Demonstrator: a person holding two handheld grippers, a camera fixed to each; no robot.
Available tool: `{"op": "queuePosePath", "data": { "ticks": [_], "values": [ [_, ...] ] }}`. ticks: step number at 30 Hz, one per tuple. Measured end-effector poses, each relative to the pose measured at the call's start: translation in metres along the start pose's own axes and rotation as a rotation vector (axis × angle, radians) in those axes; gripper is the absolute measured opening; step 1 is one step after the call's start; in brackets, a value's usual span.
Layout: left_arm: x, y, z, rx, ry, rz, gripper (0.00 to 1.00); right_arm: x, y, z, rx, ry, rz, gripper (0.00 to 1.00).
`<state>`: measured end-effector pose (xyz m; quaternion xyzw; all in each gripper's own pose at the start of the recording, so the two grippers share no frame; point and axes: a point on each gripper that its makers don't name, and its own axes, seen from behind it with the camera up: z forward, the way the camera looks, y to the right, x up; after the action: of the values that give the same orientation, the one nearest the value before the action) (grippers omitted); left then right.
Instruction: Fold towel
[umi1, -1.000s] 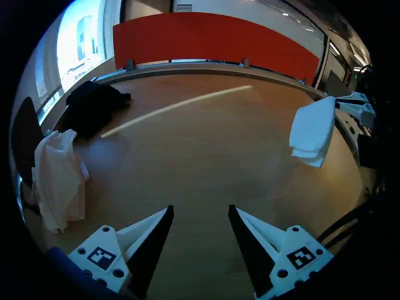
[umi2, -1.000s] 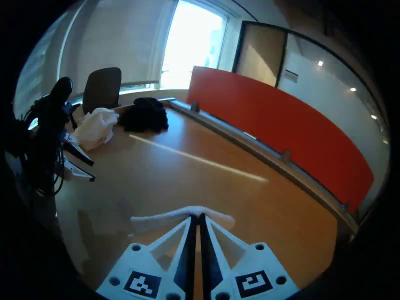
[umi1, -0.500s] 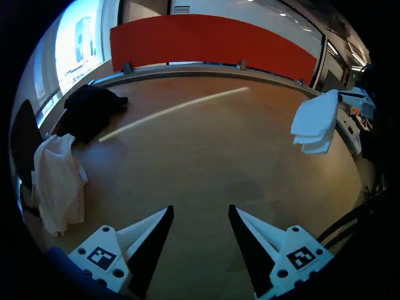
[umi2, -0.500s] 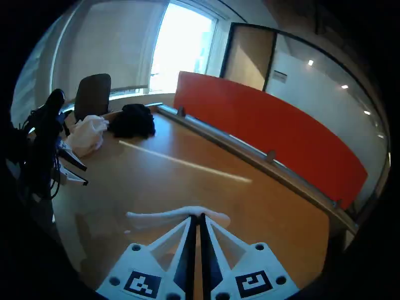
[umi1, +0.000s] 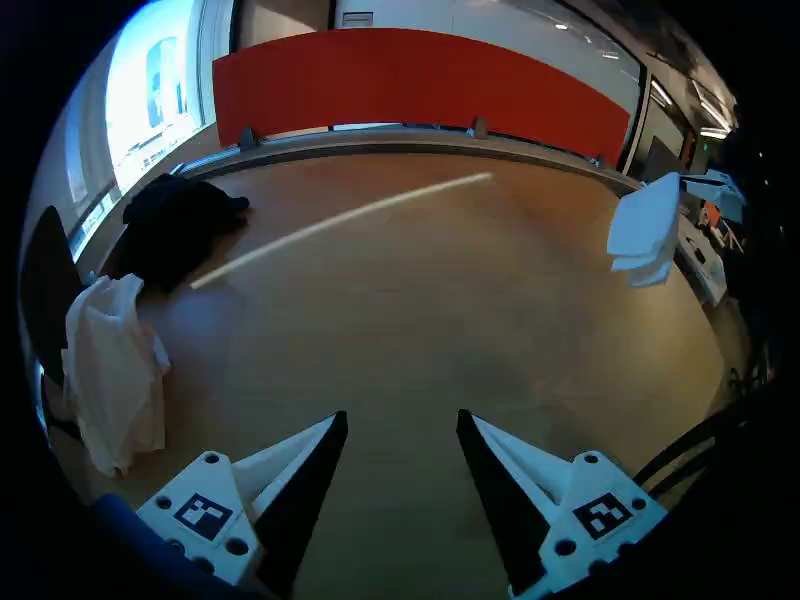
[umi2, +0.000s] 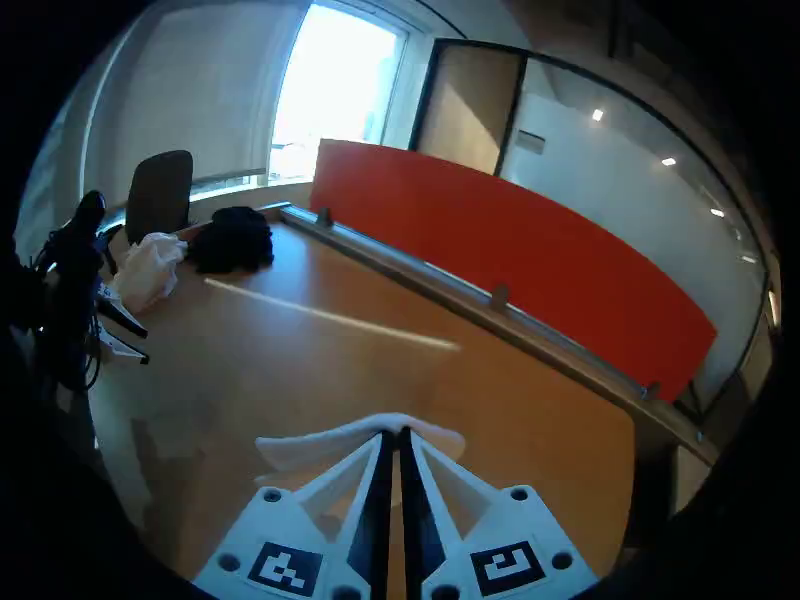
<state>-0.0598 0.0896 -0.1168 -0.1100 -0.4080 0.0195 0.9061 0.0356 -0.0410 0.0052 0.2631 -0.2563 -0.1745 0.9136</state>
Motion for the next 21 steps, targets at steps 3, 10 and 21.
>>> {"op": "queuePosePath", "data": {
  "ticks": [3, 10, 21],
  "values": [
    [0.001, 0.001, 0.001, 0.0, -0.002, -0.002, 0.81, -0.007, 0.015, -0.003, -0.015, -0.008, 0.022, 0.05],
    [0.001, 0.001, 0.004, 0.006, -0.009, 0.006, 0.81, -0.021, 0.047, -0.008, -0.05, -0.026, 0.055, 0.05],
    [0.005, -0.001, 0.007, 0.013, -0.015, 0.011, 0.81, -0.045, 0.093, -0.014, -0.105, -0.064, 0.079, 0.05]
  ]
}}
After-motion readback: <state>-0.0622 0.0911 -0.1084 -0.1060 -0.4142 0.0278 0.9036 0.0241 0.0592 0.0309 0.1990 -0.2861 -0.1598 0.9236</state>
